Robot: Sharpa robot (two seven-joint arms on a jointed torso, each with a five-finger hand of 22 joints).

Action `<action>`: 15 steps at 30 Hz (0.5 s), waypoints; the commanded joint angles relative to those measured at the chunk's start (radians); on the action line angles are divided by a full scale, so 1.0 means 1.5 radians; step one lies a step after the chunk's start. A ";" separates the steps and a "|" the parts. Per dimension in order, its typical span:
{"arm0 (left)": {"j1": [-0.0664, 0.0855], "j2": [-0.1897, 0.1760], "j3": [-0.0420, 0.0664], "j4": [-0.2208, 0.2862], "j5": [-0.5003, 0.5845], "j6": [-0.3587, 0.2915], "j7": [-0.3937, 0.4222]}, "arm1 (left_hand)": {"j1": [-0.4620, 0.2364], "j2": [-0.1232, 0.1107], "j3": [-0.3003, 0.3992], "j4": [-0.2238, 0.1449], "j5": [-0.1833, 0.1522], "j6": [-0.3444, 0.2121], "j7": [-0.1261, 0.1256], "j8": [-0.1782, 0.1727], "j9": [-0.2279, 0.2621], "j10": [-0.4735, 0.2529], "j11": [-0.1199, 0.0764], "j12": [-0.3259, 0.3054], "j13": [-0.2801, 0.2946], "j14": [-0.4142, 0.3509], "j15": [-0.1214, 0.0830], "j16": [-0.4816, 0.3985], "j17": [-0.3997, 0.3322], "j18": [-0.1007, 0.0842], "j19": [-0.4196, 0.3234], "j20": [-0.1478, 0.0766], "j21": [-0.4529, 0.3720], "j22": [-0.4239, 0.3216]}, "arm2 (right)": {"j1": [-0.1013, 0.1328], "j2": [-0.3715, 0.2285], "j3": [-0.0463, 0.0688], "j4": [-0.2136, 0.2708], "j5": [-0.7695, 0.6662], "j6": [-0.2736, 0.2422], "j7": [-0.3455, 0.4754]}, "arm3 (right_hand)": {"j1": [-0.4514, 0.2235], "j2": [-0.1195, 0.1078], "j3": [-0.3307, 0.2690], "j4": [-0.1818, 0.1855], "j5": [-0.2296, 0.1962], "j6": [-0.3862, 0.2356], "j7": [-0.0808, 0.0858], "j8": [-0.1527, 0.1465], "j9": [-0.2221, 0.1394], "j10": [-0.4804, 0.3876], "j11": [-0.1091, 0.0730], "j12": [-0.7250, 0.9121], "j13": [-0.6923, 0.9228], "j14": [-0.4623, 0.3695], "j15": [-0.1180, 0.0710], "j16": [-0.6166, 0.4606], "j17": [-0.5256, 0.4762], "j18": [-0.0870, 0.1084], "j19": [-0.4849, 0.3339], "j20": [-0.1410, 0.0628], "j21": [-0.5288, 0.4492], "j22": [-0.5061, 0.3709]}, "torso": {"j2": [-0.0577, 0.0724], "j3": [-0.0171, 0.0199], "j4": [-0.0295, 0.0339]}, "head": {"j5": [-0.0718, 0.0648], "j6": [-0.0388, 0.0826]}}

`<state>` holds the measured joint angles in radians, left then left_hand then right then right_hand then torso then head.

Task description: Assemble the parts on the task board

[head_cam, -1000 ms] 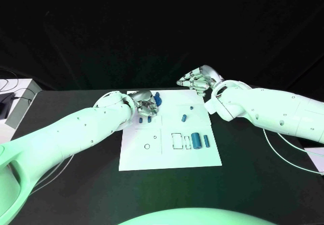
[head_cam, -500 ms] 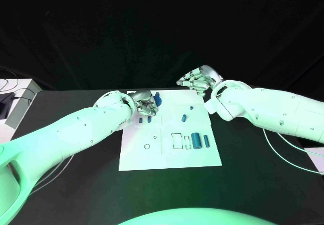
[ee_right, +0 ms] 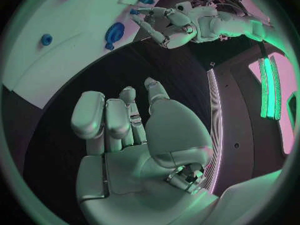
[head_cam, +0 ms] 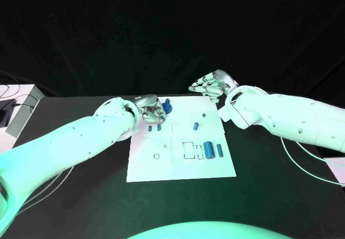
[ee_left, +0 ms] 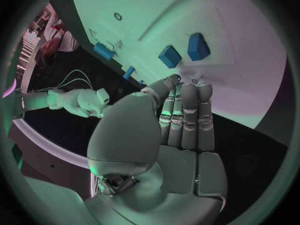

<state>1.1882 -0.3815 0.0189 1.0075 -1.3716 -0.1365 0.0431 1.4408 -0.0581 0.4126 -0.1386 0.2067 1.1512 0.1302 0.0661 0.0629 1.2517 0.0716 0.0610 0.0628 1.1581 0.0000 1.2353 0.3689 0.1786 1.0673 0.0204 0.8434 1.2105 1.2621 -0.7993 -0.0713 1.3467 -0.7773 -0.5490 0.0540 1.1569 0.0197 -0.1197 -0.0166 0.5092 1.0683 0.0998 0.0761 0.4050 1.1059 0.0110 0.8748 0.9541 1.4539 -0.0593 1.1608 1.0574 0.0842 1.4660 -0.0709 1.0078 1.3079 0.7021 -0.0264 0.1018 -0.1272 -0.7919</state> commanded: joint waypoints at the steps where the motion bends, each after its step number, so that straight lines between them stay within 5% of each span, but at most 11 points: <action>1: 0.001 -0.012 0.010 0.024 0.040 -0.008 0.003 | -0.005 0.002 0.000 -0.004 0.000 0.002 0.005 -0.003 0.000 0.002 0.003 0.001 0.000 0.006 0.001 -0.003 0.001 0.016 0.003 -0.002 0.002 0.000 | 0.000 -0.002 0.000 0.001 -0.006 0.007 0.005 | -0.002 0.006 0.001 -0.004 0.004 0.003 0.000 0.000 0.001 -0.002 -0.004 0.004 0.000 -0.002 -0.003 -0.002 0.001 0.005 0.024 -0.005 0.002 0.088 | -0.002 -0.0007 0.0027 | 0.001 0.000; 8: 0.001 -0.049 0.031 0.064 0.065 0.015 -0.011 | -0.006 0.001 0.000 -0.003 0.001 0.001 0.005 -0.003 0.000 0.001 0.003 0.001 0.000 0.005 0.001 -0.005 0.003 0.016 0.003 -0.002 0.001 -0.001 | 0.000 -0.005 0.000 0.001 -0.005 0.007 0.004 | -0.002 0.006 0.001 -0.004 0.004 0.003 0.000 0.000 0.001 -0.002 -0.004 0.004 0.000 -0.002 -0.003 -0.002 0.001 0.005 0.024 -0.005 0.002 0.088 | -0.005 -0.0010 0.0048 | 0.002 -0.003; 15: 0.001 -0.065 0.036 0.071 0.075 0.032 -0.018 | -0.007 0.000 0.000 -0.002 0.001 0.001 0.005 -0.003 0.000 0.001 0.004 0.000 0.000 0.005 0.001 -0.006 0.003 0.016 0.002 -0.002 0.000 -0.001 | 0.000 -0.006 0.000 0.001 -0.005 0.006 0.004 | -0.002 0.006 0.001 -0.003 0.004 0.003 0.000 0.000 0.001 -0.003 -0.004 0.005 0.001 -0.002 -0.003 -0.002 0.001 0.005 0.024 -0.004 0.002 0.088 | -0.005 -0.0026 0.0062 | 0.002 -0.003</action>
<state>1.1893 -0.4793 0.0719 1.1107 -1.2911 -0.1224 0.0274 1.4387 -0.0560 0.4125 -0.1384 0.2067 1.1511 0.1301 0.0661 0.0625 1.2516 0.0716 0.0613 0.0635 1.1581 0.0000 1.2313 0.3731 0.1802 1.0671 0.0205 0.8434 1.2104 1.2622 -0.8073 -0.0713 1.3470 -0.7773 -0.5490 0.0541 1.1568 0.0197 -0.1197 -0.0166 0.5092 1.0682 0.0997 0.0761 0.4049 1.1060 0.0111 0.8794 0.9552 1.4539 -0.0593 1.1608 1.0573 0.0842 1.4660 -0.0709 1.0078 1.3077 0.6943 -0.0291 0.1102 -0.1251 -0.7970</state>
